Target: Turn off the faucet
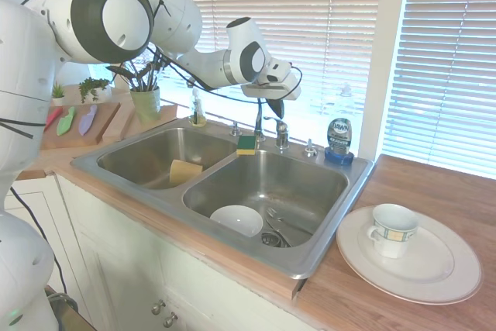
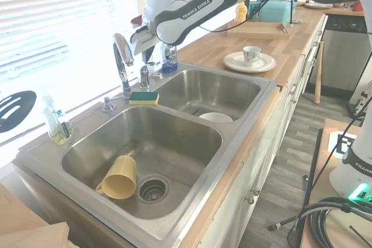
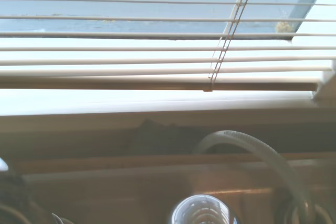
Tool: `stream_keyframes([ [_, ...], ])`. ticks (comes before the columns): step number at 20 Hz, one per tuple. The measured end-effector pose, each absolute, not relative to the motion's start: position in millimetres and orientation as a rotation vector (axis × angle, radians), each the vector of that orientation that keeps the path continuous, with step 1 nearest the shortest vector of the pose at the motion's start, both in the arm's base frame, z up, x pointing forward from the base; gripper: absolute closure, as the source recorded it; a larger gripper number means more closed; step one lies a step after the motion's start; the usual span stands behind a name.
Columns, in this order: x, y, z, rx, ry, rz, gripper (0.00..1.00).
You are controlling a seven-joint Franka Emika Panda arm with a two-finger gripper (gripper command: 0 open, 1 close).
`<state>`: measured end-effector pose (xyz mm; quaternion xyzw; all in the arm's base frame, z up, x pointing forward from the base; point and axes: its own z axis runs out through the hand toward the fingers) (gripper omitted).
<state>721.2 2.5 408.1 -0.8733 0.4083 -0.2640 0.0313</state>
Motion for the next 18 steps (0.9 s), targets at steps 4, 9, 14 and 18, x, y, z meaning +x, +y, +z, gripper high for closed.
stream_keyframes([
  [4,717.3,3.6,408.6,-2.694,1.251,-0.816,1.00],
  [9,705.5,7.4,413.7,-2.703,1.244,-0.803,1.00],
  [14,670.1,18.3,429.9,-2.774,1.229,-0.665,1.00],
  [18,616.5,27.1,400.9,-2.872,1.276,-0.390,1.00],
])
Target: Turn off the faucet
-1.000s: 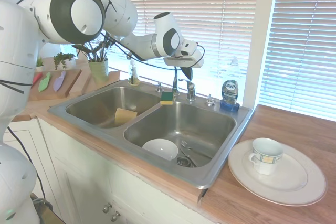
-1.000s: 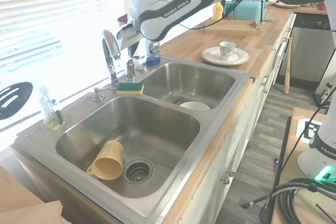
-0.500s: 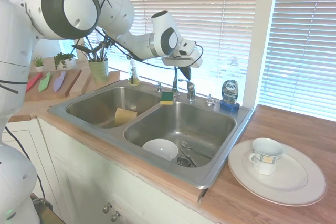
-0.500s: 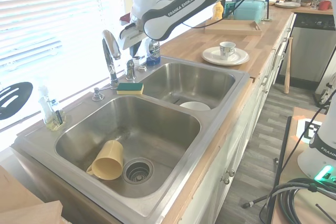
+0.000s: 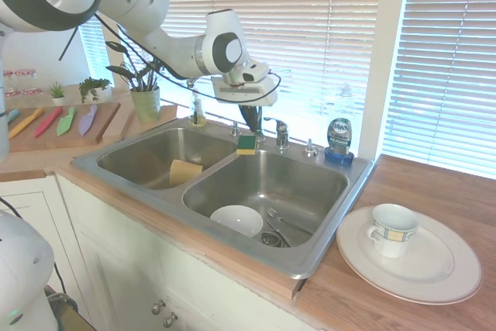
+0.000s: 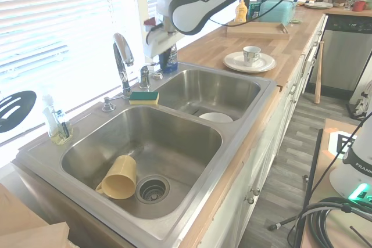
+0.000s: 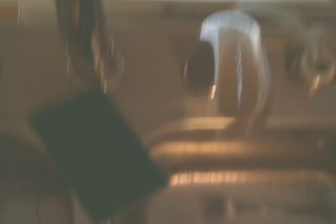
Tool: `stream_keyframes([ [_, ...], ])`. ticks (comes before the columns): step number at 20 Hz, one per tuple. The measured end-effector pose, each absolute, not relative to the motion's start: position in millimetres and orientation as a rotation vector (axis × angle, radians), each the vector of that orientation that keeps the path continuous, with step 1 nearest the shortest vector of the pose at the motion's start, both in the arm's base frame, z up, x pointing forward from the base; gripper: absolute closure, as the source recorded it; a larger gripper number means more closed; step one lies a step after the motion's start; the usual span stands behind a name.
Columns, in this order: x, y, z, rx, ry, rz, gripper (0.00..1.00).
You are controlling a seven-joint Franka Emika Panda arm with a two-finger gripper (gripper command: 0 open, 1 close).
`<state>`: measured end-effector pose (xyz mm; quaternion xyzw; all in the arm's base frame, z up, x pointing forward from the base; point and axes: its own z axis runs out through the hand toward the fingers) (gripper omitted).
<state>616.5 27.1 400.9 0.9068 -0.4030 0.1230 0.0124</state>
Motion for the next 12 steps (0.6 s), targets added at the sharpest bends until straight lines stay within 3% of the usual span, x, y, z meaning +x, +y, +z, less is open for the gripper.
stream_keyframes([
  [8,547.7,14.2,377.0,2.808,-1.298,0.028,1.00],
  [12,517.0,20.1,390.3,2.814,-1.293,-0.036,1.00],
])
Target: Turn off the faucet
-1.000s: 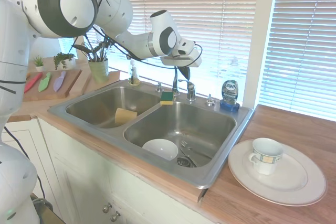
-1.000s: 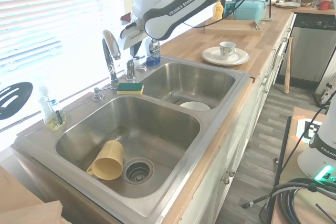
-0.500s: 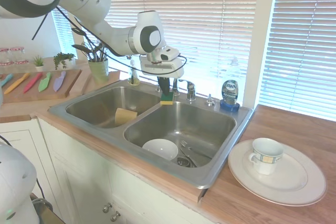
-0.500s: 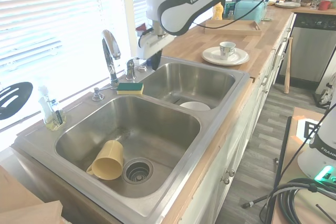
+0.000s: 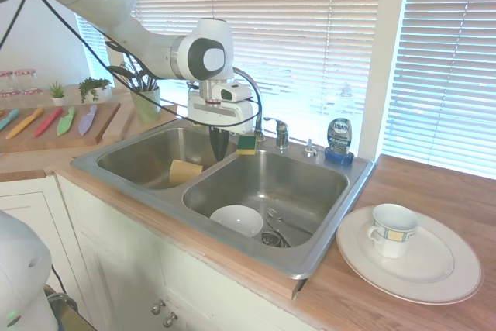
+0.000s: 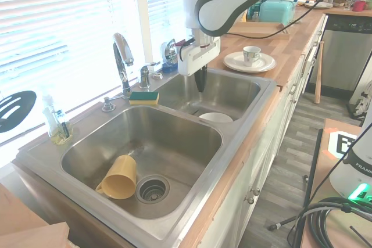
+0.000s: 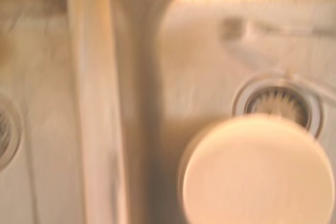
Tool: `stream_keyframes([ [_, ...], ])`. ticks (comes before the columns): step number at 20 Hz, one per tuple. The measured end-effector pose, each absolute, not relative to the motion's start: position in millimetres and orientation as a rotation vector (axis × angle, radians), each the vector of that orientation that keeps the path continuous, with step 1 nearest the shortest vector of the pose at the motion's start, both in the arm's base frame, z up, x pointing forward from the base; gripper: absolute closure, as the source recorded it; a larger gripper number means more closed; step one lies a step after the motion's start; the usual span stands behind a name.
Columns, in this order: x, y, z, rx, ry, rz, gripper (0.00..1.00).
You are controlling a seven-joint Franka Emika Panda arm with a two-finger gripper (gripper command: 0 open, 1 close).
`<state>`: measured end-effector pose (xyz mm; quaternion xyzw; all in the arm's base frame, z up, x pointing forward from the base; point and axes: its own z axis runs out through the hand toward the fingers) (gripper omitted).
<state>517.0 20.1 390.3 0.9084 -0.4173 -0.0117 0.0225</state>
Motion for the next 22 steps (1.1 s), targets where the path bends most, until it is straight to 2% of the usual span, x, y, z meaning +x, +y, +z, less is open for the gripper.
stream_keyframes([
  [2,500.3,19.7,397.4,2.814,-1.294,-0.041,1.00],
  [3,493.0,18.8,399.8,2.811,-1.297,-0.045,0.00],
  [7,477.3,14.5,402.6,2.805,-1.308,-0.044,0.00],
  [22,475.4,19.1,401.3,2.808,-1.294,-0.044,0.00],
])
